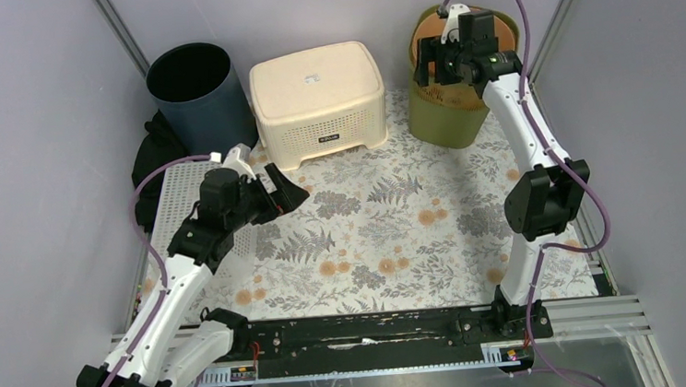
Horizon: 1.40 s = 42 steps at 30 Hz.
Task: Turn the large container upside down
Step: Move the container to the center of the board.
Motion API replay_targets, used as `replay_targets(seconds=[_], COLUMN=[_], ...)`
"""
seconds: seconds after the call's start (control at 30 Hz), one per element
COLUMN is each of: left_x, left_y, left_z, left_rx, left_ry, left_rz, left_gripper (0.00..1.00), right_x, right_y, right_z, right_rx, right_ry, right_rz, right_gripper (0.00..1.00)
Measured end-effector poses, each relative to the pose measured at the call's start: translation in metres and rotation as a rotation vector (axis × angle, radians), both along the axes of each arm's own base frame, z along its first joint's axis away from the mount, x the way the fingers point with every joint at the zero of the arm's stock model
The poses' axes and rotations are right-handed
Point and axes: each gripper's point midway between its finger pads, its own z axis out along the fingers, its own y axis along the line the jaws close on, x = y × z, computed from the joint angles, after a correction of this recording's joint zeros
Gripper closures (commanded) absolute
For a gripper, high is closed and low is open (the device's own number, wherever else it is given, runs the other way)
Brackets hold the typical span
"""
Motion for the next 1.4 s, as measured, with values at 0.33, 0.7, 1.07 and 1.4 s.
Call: replay_targets(seconds=[0.33, 0.7, 1.07, 1.4], left_x=[0.005, 0.007, 0.005, 0.002], left_y=[-0.002, -0.002, -0.003, -0.002], left_z=[-0.016, -0.021, -0.017, -0.007], left_rx=[0.026, 0.034, 0.027, 0.015], left_ry=[0.046, 0.063, 0.050, 0.018], left_rz=[-0.005, -0.008, -0.012, -0.013], left_gripper=[0.00, 0.00, 0.00, 0.00], right_x=[-0.009, -0.008, -0.016, -0.049], right_y=[-0.008, -0.008, 0.001, 0.009], right_z=[-0.015, -0.019, -0.020, -0.007], right_rx=[-0.072, -0.068, -0.022, 0.063], right_ry=[0.071, 0.085, 0.101, 0.130], right_rz=[0.012, 0.006, 0.051, 0.075], right_gripper=[0.27, 0.52, 0.68, 0.69])
